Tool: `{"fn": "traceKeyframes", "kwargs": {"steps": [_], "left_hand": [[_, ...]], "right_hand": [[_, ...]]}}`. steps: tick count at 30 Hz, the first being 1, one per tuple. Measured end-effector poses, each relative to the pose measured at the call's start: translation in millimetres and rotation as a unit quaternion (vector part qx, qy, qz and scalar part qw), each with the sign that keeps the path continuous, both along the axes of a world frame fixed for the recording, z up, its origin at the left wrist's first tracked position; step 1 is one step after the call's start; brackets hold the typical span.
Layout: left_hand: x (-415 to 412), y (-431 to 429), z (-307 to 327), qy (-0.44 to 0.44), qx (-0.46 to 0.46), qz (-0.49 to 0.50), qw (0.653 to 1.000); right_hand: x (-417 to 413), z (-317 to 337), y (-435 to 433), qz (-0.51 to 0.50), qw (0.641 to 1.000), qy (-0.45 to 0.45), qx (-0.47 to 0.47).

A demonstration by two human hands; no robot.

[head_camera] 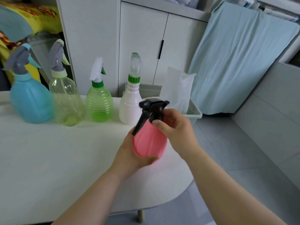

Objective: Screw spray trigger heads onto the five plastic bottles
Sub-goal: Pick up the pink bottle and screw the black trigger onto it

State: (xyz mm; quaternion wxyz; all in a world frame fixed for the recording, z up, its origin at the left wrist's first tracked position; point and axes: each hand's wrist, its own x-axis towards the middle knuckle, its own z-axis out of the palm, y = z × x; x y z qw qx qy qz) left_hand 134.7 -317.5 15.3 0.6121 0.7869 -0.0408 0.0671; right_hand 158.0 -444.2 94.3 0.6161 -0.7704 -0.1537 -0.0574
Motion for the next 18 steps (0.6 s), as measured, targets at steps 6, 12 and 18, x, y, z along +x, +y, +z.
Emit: {"fn": "traceKeyframes", "kwargs": {"steps": [6, 12, 18], "left_hand": [[-0.3, -0.3, -0.4, -0.014, 0.006, -0.009, 1.0], [2.4, 0.3, -3.8, -0.02, 0.01, -0.013, 1.0], [0.6, -1.2, 0.1, -0.005, 0.011, -0.009, 1.0]], "right_hand": [[-1.7, -8.1, 16.5, -0.042, 0.999, -0.023, 0.024], [-8.1, -5.2, 9.8, 0.043, 0.999, -0.008, -0.023], [-7.7, -3.9, -1.6, 0.008, 1.0, -0.005, 0.024]]}}
